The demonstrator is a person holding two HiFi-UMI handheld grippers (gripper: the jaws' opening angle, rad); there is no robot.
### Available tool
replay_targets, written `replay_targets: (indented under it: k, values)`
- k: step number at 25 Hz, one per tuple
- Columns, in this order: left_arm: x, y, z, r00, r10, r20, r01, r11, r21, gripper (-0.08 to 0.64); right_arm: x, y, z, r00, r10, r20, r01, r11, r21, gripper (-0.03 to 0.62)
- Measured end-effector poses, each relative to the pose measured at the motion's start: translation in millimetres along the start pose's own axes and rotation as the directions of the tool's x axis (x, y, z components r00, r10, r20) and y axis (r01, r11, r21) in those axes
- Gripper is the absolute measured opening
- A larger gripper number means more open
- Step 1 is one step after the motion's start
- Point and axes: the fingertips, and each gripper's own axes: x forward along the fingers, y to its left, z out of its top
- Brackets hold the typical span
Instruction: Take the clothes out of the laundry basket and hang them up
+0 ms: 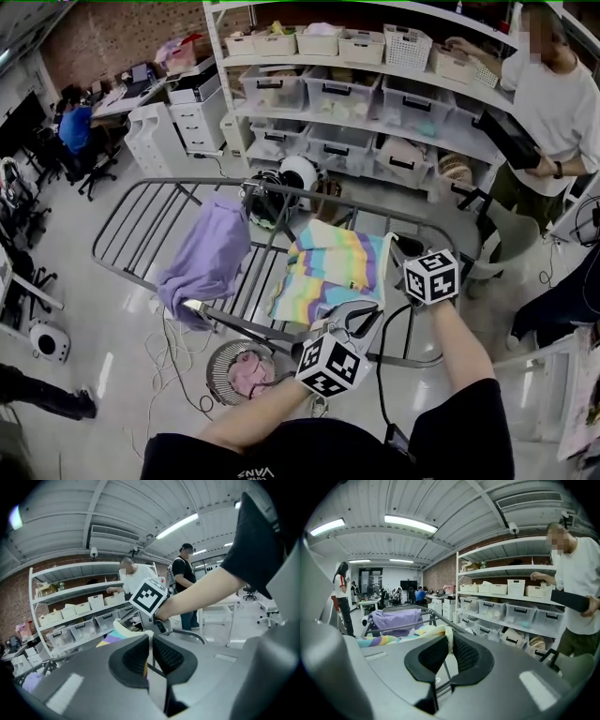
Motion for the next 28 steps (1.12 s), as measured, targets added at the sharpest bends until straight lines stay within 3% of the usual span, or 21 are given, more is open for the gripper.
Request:
replay_targets:
  k: [4,8,12,18,22,28]
  values:
    - [9,-18,-34,0.995,-0.037,-0.097,0.038,0.999,0.012,0.023,3,4,-38,0.998,0.008,-0.057,-0.009,1.0,-0.011,0.032]
    - [13,-27,-67,0.976,-0.067,-0.207,0.072,0.997,0.015,0.023,10,7,-63,0.993,-0.005,-0.116,0.003,1.0,-0.022,0.034]
    - [9,-27,-89,0.964,-0.062,-0.26,0.061,0.998,-0.012,0.025,15,5,-80,0.98,-0.04,-0.193,0.033,0.999,-0.041,0.038]
    - [-1,1,-109,0.958,0.031,-0.286,-0.051,0.997,-0.062,0.089,15,0,-88,0.971,-0.061,-0.231,0.047,0.997,-0.069,0.076]
    - [-13,33,-118,0.948,0.121,-0.294,-0.154,0.984,-0.094,0.129,10,-10,-86,0.971,-0.094,-0.219,0.086,0.995,-0.044,0.167]
    - [-31,74,-127,0.934,0.196,-0.298,-0.241,0.963,-0.12,0.161,3,-11,-67,0.975,-0.122,-0.187,0.118,0.992,-0.034,0.183]
